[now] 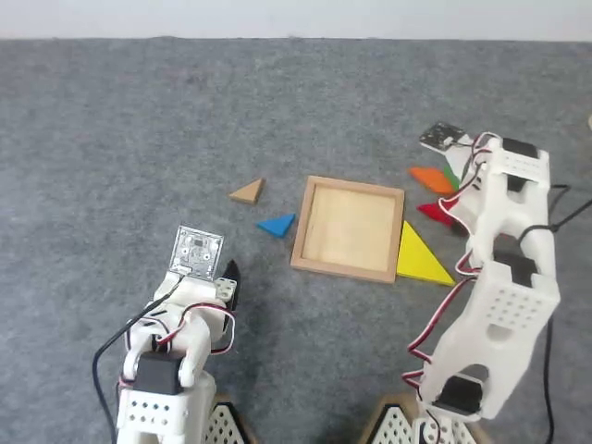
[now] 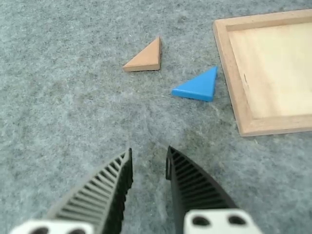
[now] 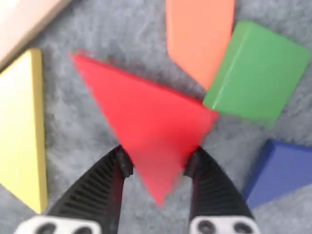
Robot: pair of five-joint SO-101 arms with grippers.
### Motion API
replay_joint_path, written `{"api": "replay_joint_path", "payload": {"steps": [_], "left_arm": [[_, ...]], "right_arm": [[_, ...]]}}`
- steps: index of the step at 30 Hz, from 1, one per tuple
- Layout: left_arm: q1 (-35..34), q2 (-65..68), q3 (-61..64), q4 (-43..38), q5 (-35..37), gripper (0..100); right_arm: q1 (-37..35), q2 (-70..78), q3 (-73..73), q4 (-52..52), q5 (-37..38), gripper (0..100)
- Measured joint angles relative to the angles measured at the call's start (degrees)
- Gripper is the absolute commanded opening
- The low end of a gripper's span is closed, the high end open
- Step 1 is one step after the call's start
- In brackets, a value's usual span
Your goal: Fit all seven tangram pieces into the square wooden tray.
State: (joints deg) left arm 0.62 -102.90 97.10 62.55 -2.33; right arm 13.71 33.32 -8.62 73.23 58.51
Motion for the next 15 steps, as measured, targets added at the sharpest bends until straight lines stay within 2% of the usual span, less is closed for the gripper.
{"api": "replay_joint_path", "payload": {"steps": [5,11,15], "left_arm": [[0.0,0.0,0.0,0.0,0.0,11],[0.0,0.0,0.0,0.0,0.0,11],[0.0,0.0,0.0,0.0,0.0,11]], "right_arm": [[2.4,-2.0,4.1,0.3,0.9,2.8],[3.4,-13.0,19.7,-0.4,3.9,3.4],[2.0,-23.7,27.1,-6.2,1.1,13.4]]}}
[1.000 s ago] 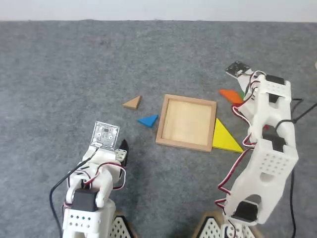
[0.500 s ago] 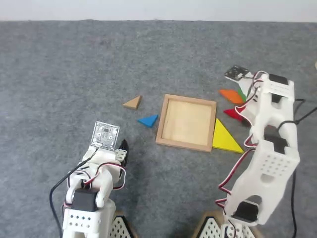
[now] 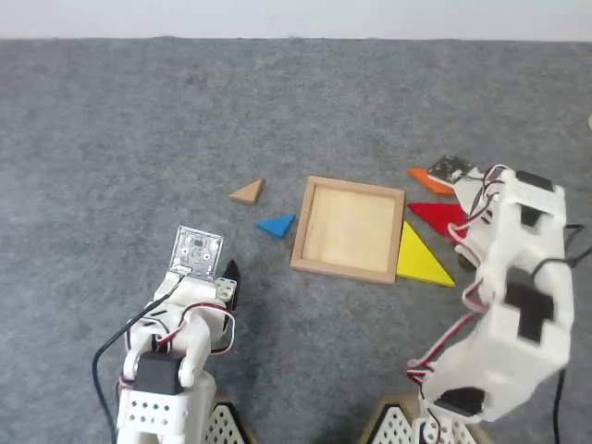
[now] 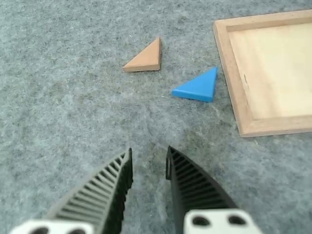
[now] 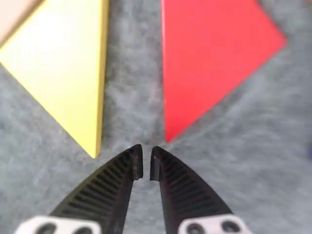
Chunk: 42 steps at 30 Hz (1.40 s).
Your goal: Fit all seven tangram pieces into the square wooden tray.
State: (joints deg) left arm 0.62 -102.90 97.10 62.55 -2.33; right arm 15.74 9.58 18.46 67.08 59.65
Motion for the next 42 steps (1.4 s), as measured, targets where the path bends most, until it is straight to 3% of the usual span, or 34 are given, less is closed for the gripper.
{"api": "replay_joint_path", "payload": {"steps": [4,7,20,38,42], "left_arm": [[0.0,0.0,0.0,0.0,0.0,11],[0.0,0.0,0.0,0.0,0.0,11],[0.0,0.0,0.0,0.0,0.0,11],[0.0,0.0,0.0,0.0,0.0,11],[0.0,0.0,0.0,0.0,0.0,11]], "right_arm": [[-4.6,-4.2,0.5,-4.3,-4.7,26.2],[-8.3,-3.3,0.0,-5.5,-5.3,30.4],[-10.0,19.4,-18.2,-5.6,-1.8,30.3],[-7.6,21.5,-21.9,-1.0,0.0,30.2],[-7.4,21.5,-21.9,-0.9,0.0,20.2]]}}
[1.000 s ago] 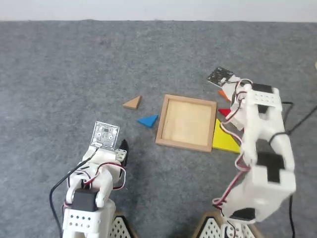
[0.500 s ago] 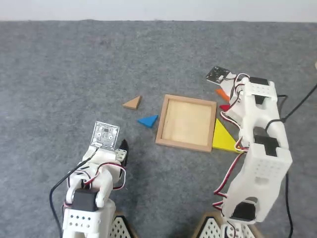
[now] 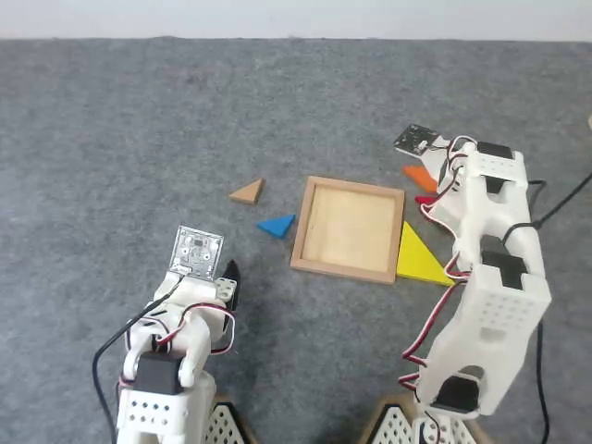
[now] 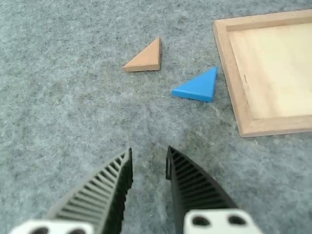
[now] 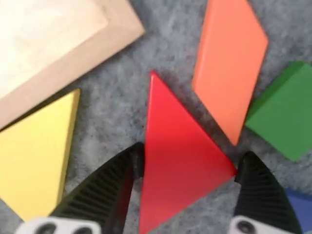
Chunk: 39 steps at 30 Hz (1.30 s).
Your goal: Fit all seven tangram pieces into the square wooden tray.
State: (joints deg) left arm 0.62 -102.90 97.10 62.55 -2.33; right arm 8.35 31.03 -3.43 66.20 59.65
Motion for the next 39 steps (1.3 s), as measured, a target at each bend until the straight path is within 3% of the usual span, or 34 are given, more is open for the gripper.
{"api": "replay_joint_path", "payload": {"steps": [4,16,19,26,30,39], "left_arm": [[0.0,0.0,0.0,0.0,0.0,11],[0.0,0.0,0.0,0.0,0.0,11],[0.0,0.0,0.0,0.0,0.0,11],[0.0,0.0,0.0,0.0,0.0,11],[0.0,0.0,0.0,0.0,0.0,11],[0.0,0.0,0.0,0.0,0.0,11]], "right_arm": [[0.1,0.0,-0.5,-0.1,-0.5,5.8],[1.5,-2.5,0.0,0.2,-8.0,8.1],[3.6,-6.2,0.2,2.5,-12.1,11.7],[10.5,-17.0,2.5,8.8,-21.8,30.3],[10.5,-17.0,7.6,9.0,-25.1,29.2],[12.0,-14.8,15.2,-1.1,-30.2,28.1]]}}
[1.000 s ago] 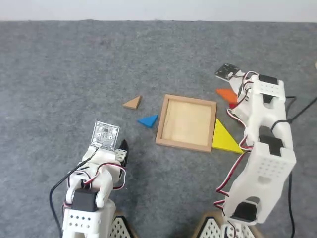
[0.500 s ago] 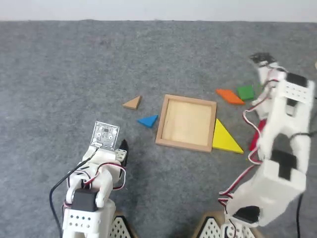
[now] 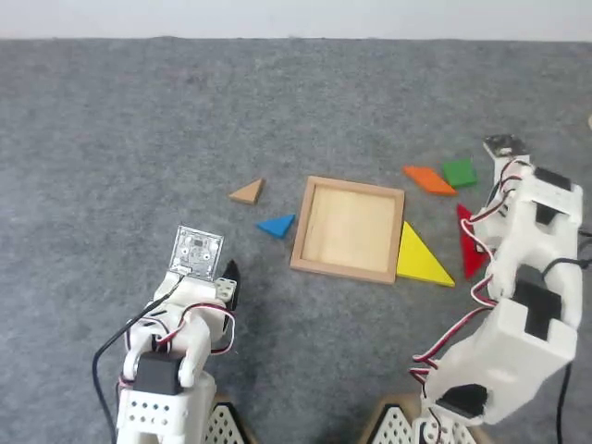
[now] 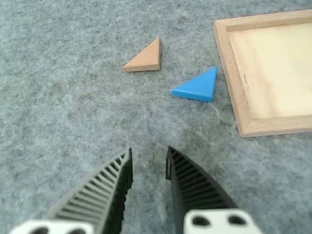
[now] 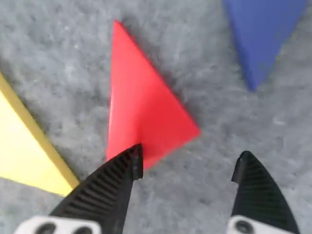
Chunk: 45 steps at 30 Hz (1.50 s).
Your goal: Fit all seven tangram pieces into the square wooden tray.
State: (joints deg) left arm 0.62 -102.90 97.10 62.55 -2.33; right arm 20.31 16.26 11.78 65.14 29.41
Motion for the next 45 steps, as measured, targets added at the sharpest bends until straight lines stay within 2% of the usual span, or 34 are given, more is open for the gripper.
{"api": "replay_joint_path", "payload": {"steps": [11,17,26,33,40,45], "left_arm": [[0.0,0.0,0.0,0.0,0.0,11],[0.0,0.0,0.0,0.0,0.0,11],[0.0,0.0,0.0,0.0,0.0,11],[0.0,0.0,0.0,0.0,0.0,11],[0.0,0.0,0.0,0.0,0.0,11],[0.0,0.0,0.0,0.0,0.0,11]], "right_arm": [[-8.0,0.6,0.2,-3.4,-6.5,28.1],[-9.6,2.5,0.4,-4.9,-9.0,27.8],[-9.6,6.3,-2.4,-3.2,-11.6,27.7],[-9.1,6.3,-2.6,-1.8,-11.8,22.5],[-7.2,6.3,-2.8,-1.2,-13.4,31.9],[-6.7,6.3,-2.7,-0.2,-13.4,32.4]]}}
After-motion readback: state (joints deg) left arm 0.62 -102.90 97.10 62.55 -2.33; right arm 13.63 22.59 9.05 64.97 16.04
